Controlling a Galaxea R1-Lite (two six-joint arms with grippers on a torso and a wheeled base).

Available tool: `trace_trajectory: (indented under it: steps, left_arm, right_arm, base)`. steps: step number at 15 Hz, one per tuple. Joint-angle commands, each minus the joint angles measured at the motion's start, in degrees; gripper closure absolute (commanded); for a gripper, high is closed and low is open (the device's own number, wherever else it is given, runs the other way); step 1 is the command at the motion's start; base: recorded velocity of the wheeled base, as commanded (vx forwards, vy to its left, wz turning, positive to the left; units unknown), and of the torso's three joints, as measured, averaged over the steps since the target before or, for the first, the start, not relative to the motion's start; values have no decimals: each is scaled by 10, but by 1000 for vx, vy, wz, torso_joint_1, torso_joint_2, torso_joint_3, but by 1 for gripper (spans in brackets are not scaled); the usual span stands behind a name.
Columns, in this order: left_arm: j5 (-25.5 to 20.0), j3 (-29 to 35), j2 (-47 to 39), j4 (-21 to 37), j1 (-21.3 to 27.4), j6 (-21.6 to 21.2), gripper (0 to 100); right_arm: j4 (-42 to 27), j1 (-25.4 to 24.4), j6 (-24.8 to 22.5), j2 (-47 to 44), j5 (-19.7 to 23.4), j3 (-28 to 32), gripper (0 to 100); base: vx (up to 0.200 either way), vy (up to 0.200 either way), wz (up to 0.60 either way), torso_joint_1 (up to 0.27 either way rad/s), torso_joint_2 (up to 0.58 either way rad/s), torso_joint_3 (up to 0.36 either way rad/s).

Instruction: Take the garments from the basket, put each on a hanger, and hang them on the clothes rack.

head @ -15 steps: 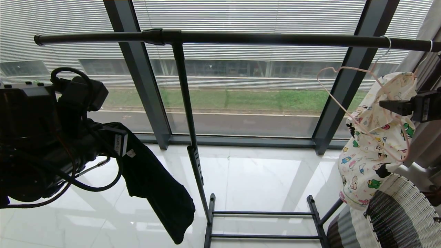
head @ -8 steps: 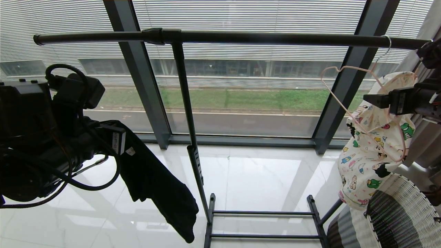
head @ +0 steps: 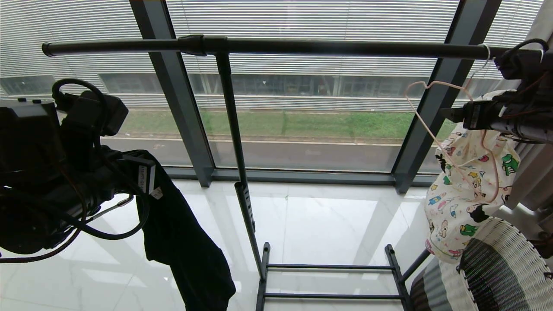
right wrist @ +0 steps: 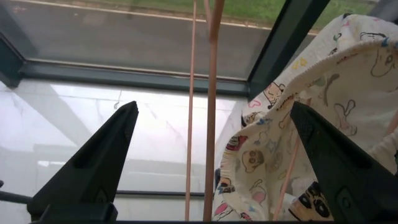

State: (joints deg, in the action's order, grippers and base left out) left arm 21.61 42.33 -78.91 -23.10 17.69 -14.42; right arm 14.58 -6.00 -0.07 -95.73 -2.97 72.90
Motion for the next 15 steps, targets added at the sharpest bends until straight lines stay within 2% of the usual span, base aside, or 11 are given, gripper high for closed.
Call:
trace_trajectory:
  steps: [1,4,5,15]
  left_arm:
    - [0,-1,-1,0,0,0,100]
    - [0,-1,-3,0,0,0,100]
    - [0,-1,-4,0,0,0,100]
    - [0,-1,-9,0,0,0,100]
  right_arm:
    - [0,0,7,-15,0,3,0]
    - [0,-1,32,-14,-1,0,0]
    - [0,-2,40,-14,-1,-1,100]
    - [1,-1,42,-10,-2,0,100]
  base:
    - [0,0,0,0,0,0]
    - [0,0,0,0,0,0]
    - [0,0,0,0,0,0]
    - [0,0,0,0,0,0]
